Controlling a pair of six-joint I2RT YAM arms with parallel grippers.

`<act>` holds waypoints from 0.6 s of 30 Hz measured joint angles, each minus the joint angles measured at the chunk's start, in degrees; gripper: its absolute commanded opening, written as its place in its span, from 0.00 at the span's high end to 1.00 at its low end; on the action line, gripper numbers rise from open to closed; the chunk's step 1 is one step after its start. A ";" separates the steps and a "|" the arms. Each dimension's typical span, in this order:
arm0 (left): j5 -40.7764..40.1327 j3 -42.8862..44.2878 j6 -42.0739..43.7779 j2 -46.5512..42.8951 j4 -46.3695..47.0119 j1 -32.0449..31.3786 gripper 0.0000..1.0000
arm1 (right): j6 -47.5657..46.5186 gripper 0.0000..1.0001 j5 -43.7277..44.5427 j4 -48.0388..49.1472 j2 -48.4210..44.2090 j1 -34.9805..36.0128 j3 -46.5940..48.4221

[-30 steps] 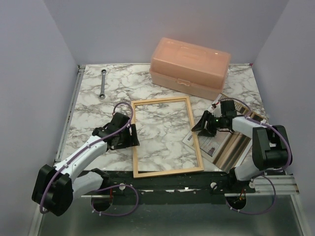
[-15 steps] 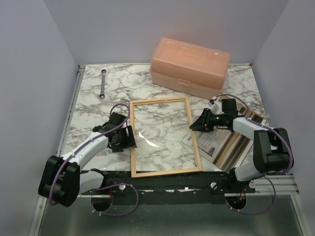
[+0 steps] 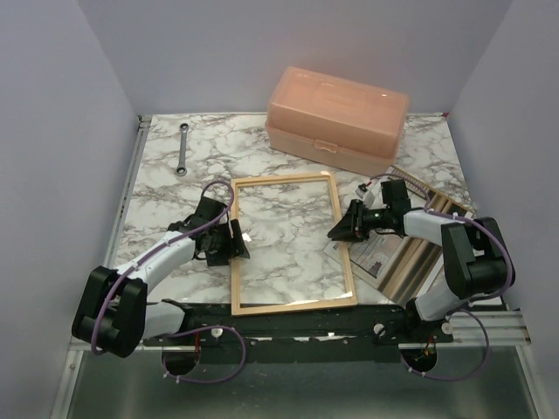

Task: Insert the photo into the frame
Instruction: Place the photo frame item in the photo frame.

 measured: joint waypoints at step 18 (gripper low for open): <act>1.16 -0.57 -0.07 -0.61 1.31 0.04 0.30 | 1.95 1.00 5.25 -3.80 -3.06 4.09 1.14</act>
